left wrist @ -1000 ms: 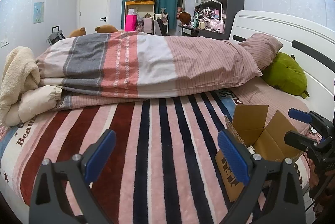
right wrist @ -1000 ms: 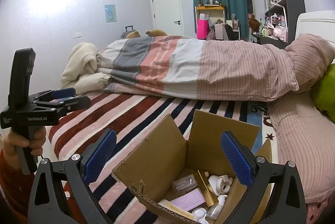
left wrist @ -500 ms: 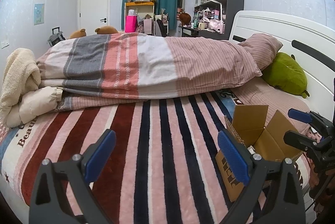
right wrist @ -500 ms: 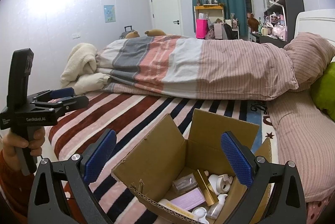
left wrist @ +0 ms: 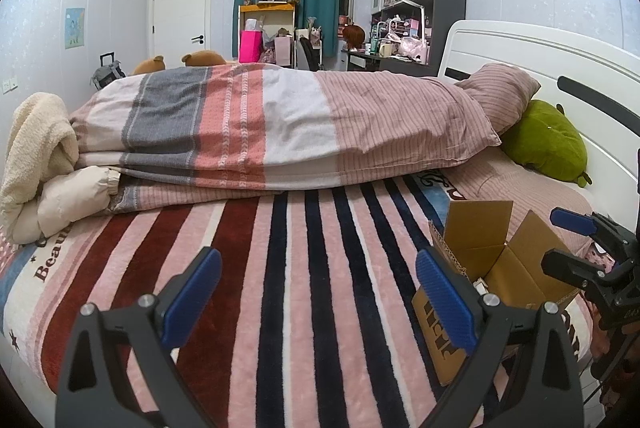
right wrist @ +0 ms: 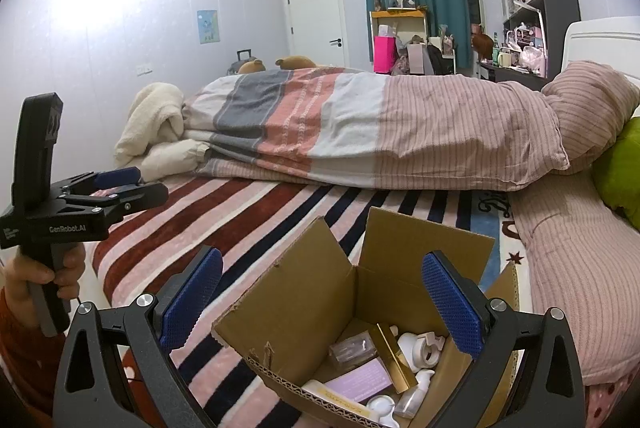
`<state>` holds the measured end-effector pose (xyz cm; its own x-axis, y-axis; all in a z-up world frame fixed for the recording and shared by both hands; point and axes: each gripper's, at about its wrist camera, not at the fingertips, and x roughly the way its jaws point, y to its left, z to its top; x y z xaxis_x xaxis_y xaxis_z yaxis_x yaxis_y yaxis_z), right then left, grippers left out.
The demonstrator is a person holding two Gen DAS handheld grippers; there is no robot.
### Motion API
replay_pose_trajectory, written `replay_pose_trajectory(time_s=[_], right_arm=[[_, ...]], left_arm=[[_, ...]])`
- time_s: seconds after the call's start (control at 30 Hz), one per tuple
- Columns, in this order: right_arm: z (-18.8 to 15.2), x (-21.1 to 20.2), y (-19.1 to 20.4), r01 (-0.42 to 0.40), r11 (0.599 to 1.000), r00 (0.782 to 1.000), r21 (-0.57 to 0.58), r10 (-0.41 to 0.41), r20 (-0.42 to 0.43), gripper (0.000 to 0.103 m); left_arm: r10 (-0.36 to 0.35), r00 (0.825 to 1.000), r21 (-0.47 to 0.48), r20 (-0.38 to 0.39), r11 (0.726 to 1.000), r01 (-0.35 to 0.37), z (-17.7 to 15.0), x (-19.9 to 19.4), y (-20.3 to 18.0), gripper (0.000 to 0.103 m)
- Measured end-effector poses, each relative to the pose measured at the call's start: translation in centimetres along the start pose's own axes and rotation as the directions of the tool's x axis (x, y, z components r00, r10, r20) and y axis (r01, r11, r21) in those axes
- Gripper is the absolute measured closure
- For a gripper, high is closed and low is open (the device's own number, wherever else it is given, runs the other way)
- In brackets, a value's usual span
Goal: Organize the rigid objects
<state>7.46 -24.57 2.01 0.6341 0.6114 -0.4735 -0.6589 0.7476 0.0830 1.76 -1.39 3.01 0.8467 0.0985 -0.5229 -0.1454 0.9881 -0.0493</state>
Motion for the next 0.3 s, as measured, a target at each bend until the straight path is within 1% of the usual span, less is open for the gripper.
replay_pose_trajectory(time_s=[0.3], right_arm=[[0.03,0.00,-0.07,0.000,1.000,1.000,-0.002,0.000,0.000,0.003]], left_arm=[[0.003,1.000,0.004,0.002,1.000,-0.003,0.12,-0.04,-0.07,0.006]])
